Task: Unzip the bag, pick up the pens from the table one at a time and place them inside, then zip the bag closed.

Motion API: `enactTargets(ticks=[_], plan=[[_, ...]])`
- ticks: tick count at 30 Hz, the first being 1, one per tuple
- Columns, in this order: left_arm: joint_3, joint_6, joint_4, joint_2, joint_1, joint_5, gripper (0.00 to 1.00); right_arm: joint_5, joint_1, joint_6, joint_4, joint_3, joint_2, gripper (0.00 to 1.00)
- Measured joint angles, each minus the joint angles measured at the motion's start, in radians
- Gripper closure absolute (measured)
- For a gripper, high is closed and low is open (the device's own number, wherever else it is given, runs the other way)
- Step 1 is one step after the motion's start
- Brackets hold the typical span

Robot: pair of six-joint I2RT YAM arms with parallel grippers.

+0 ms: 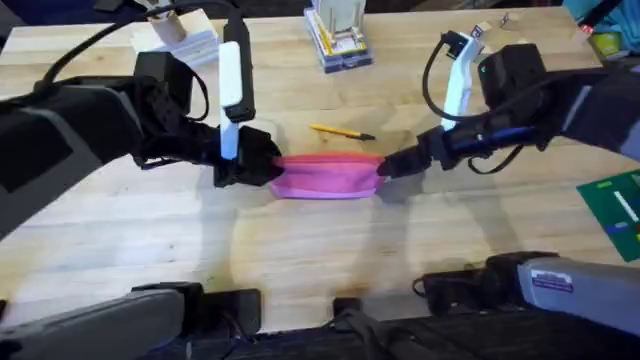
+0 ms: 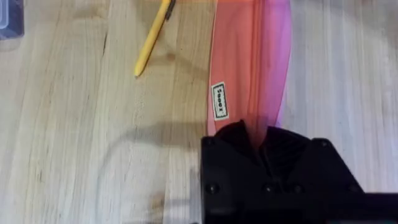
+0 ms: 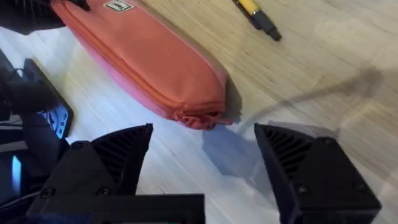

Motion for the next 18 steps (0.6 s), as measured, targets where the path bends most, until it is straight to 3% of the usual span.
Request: enactTargets(ticks=[5, 8, 10, 13, 14, 18], plan=[[0.0, 0.0, 0.001, 0.0, 0.0, 0.0, 0.958, -0.021, 0.007, 0.0, 0.029, 0.0, 0.044, 0.018], [0.0, 0.0, 0.002, 0.0, 0.0, 0.0, 0.957, -0.033, 0.019, 0.0, 0.047, 0.0, 0.066, 0.09], [0.0, 0.0, 0.003, 0.0, 0.0, 0.0, 0.957, -0.04, 0.024, 0.0, 0.055, 0.0, 0.069, 0.209], [0.0, 0.0, 0.004, 0.0, 0.0, 0.0, 0.958, -0.053, 0.026, 0.0, 0.064, 0.0, 0.069, 0.463], [0.0, 0.0, 0.004, 0.0, 0.0, 0.0, 0.958, -0.059, 0.027, 0.0, 0.064, 0.0, 0.069, 0.703], [0.0, 0.0, 0.005, 0.0, 0.0, 0.001, 0.958, -0.08, 0.031, 0.0, 0.062, 0.0, 0.069, 0.936]])
